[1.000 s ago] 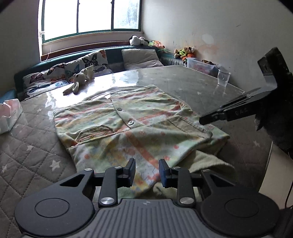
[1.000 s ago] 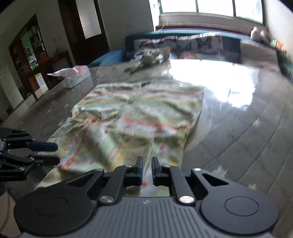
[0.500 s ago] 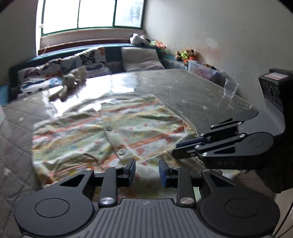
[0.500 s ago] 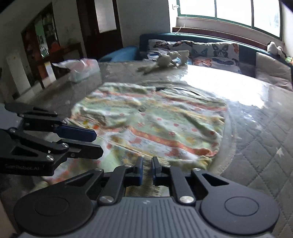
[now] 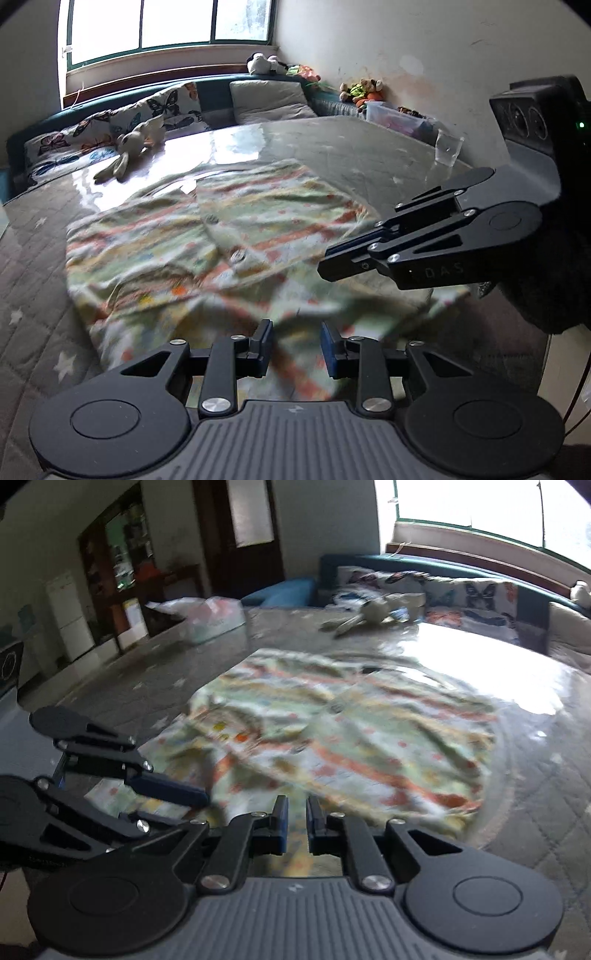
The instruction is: Fold clothes
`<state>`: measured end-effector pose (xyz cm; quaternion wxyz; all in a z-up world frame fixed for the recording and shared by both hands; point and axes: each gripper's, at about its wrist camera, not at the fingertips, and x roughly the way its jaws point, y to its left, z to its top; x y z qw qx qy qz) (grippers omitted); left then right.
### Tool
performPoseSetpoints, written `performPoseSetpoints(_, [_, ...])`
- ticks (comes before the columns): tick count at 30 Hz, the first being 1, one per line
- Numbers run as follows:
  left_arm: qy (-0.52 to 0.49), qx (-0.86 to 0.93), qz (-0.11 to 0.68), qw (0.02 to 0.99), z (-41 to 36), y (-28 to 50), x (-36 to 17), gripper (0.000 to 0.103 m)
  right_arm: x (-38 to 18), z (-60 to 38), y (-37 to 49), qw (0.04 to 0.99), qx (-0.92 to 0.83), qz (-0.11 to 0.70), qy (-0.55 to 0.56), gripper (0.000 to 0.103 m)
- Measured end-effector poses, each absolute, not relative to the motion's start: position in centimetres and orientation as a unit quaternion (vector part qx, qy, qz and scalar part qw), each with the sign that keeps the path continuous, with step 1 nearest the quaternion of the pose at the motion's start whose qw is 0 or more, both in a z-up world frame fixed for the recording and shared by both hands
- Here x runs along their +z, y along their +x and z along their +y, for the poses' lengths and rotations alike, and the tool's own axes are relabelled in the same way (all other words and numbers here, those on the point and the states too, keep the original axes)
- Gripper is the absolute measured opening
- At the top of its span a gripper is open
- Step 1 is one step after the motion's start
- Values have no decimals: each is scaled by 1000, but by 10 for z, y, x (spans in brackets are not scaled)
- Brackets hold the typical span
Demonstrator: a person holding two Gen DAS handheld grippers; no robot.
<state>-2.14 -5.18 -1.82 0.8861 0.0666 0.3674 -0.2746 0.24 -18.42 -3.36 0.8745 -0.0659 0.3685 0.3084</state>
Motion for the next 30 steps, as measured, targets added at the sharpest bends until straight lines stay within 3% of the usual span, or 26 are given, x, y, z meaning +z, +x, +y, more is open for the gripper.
performPoseSetpoints(7, [66, -268, 381, 882, -23, -42, -16, 31, -35, -176, -19, 864, 322, 368, -123, 10])
performPoseSetpoints(18, [88, -255, 392, 879, -1, -61, -13, 32, -38, -145, -14, 858, 355, 350, -125, 13])
performPoseSetpoints(30, [191, -304, 337, 870, -28, -91, -17, 52, -28, -164, -45, 838, 388, 362, -128, 16])
